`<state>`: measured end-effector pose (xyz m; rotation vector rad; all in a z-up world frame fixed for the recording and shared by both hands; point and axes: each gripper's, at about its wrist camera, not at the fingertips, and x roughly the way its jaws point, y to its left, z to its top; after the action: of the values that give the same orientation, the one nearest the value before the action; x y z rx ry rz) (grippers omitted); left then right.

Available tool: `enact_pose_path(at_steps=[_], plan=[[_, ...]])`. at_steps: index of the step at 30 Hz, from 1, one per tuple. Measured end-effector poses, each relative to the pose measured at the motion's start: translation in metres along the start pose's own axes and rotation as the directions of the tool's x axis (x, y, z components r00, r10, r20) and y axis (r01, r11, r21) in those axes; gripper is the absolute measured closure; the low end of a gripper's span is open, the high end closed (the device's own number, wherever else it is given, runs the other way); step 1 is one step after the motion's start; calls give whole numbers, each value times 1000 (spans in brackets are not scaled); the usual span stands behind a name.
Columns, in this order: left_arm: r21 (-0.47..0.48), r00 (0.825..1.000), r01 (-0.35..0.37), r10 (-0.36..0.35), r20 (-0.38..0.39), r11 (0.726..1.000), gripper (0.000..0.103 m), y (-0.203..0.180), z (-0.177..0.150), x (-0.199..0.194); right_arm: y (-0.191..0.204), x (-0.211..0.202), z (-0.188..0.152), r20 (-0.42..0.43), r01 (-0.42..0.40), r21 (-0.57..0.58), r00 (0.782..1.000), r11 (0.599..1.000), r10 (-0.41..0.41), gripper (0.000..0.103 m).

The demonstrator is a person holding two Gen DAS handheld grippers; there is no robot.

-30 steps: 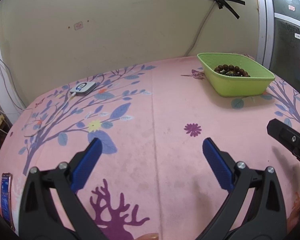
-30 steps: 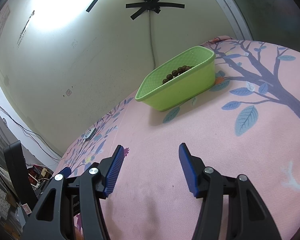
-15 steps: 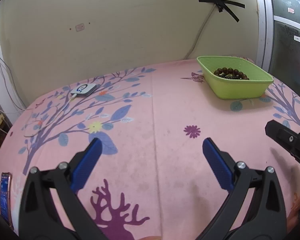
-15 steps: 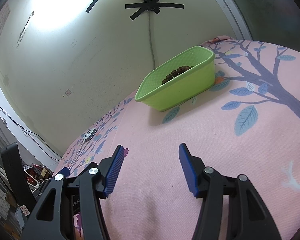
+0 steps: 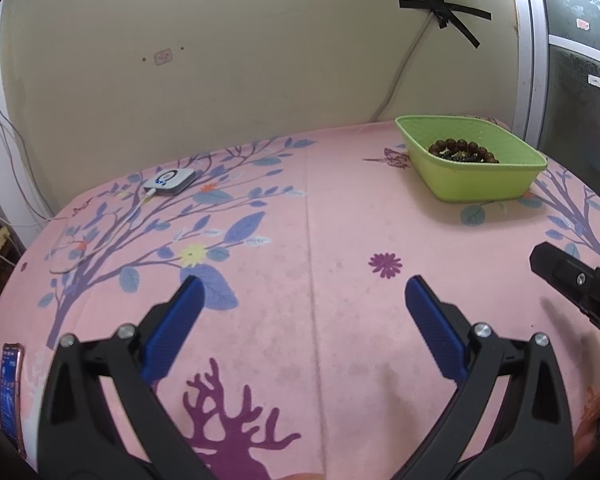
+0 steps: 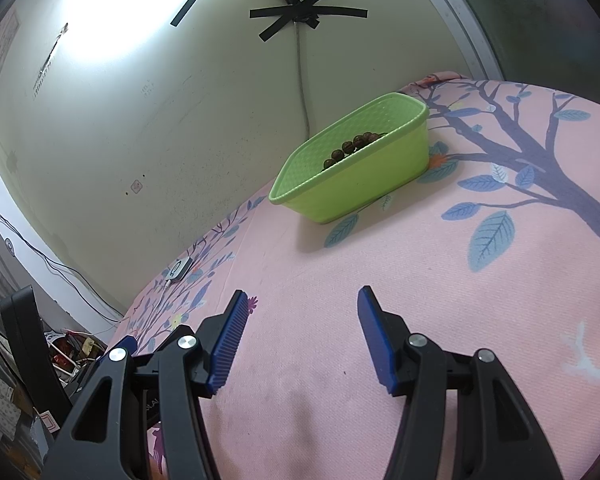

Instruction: Organize jewelry

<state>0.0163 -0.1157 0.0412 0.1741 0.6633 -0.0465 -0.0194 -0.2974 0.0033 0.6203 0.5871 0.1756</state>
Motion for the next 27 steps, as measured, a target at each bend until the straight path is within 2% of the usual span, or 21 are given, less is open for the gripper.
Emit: enact_pose_path(at_steps=[27], plan=[[-5, 1000, 1, -1, -19, 1000, 6, 1, -2, 4, 1, -1, -1, 5, -14, 2, 1000, 1000, 14, 71]])
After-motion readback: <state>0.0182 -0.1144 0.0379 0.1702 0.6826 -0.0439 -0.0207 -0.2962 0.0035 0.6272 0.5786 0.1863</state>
